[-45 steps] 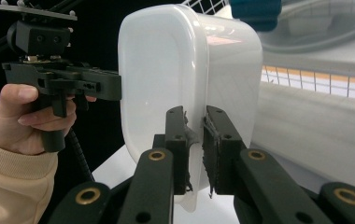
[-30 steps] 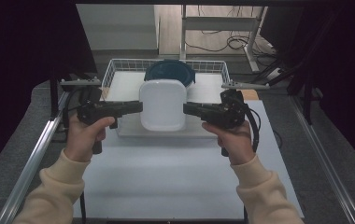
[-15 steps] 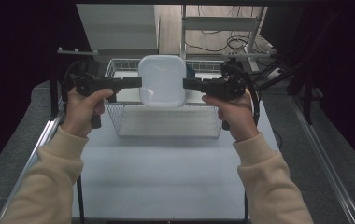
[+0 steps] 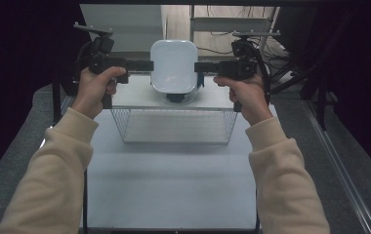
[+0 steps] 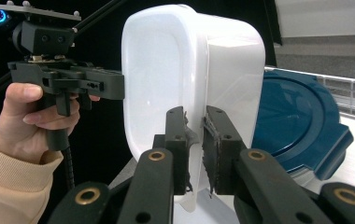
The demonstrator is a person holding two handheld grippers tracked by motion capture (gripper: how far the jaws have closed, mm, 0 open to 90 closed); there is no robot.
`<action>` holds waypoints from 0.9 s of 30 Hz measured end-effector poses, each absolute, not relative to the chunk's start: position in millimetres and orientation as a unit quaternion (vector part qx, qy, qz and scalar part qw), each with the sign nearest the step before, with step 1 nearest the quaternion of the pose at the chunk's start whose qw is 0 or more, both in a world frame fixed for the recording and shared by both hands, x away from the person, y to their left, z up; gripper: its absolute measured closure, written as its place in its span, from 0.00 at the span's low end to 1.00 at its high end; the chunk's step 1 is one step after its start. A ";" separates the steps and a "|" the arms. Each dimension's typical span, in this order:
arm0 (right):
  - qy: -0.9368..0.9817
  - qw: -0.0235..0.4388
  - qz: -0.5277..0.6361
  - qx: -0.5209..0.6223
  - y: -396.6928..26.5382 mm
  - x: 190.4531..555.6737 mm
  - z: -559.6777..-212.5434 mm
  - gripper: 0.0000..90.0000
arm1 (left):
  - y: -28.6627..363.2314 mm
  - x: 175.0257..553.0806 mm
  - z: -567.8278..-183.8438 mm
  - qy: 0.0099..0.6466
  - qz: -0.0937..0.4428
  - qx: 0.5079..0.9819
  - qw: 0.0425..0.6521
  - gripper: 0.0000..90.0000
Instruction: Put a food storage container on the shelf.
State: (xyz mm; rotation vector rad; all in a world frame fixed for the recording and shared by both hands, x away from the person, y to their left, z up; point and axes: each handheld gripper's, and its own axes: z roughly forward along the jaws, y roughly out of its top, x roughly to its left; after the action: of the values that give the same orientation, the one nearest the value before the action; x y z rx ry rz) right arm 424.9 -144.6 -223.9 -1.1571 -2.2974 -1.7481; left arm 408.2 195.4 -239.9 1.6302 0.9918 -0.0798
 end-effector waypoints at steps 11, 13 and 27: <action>-0.725 0.045 -0.556 -0.405 -146.1 445.7 -233.8 0.88 | 197.2 434.5 -248.7 0.444 -0.071 0.681 0.578 0.89; -0.723 0.047 -0.554 -0.410 -145.7 447.9 -233.6 0.87 | 197.6 436.6 -248.9 0.446 -0.074 0.680 0.577 0.89; -0.682 0.122 -0.543 -0.475 -147.3 484.4 -239.9 0.82 | 198.4 470.5 -258.8 0.490 -0.116 0.634 0.587 0.86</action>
State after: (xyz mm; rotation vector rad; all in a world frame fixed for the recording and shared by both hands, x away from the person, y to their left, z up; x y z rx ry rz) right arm 484.4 -147.3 -239.9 -1.3857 -1.9903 -1.5854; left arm 470.5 198.4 -258.8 1.4787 1.1416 -0.2714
